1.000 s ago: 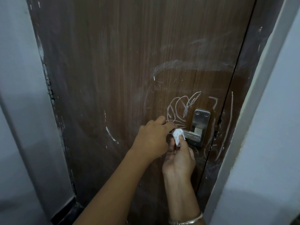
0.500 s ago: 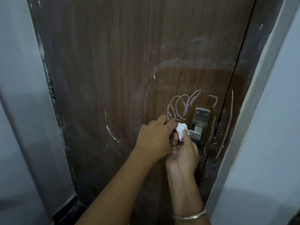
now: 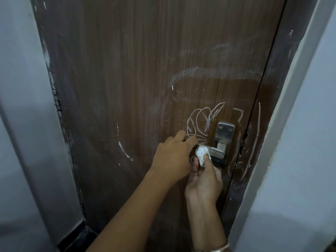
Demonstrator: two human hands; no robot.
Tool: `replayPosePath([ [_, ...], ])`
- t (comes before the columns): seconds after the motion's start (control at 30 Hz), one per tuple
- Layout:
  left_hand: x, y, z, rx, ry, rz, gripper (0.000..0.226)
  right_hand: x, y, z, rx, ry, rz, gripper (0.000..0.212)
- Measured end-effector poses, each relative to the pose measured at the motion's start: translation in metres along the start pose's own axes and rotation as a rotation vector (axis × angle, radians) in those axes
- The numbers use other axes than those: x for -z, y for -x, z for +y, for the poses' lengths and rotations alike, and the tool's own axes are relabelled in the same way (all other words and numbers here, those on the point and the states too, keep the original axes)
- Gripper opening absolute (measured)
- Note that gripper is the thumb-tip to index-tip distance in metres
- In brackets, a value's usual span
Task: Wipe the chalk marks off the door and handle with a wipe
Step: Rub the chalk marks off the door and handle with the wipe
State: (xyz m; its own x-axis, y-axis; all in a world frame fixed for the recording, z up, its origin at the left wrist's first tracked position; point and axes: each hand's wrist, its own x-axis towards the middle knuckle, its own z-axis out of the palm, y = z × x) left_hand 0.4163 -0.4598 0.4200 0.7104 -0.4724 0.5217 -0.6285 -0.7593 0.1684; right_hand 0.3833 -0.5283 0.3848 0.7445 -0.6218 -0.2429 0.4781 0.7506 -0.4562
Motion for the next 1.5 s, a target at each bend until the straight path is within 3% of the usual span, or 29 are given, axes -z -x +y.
replayPosePath([
  [0.73, 0.003, 0.002, 0.001, 0.003, 0.014, 0.005, 0.056, 0.008, -0.006, -0.007, 0.096, -0.022, 0.036, 0.007],
  [1.5, 0.001, 0.002, 0.002, 0.011, 0.018, 0.008, 0.050, 0.002, -0.005, -0.022, 0.201, 0.020, 0.008, 0.008],
])
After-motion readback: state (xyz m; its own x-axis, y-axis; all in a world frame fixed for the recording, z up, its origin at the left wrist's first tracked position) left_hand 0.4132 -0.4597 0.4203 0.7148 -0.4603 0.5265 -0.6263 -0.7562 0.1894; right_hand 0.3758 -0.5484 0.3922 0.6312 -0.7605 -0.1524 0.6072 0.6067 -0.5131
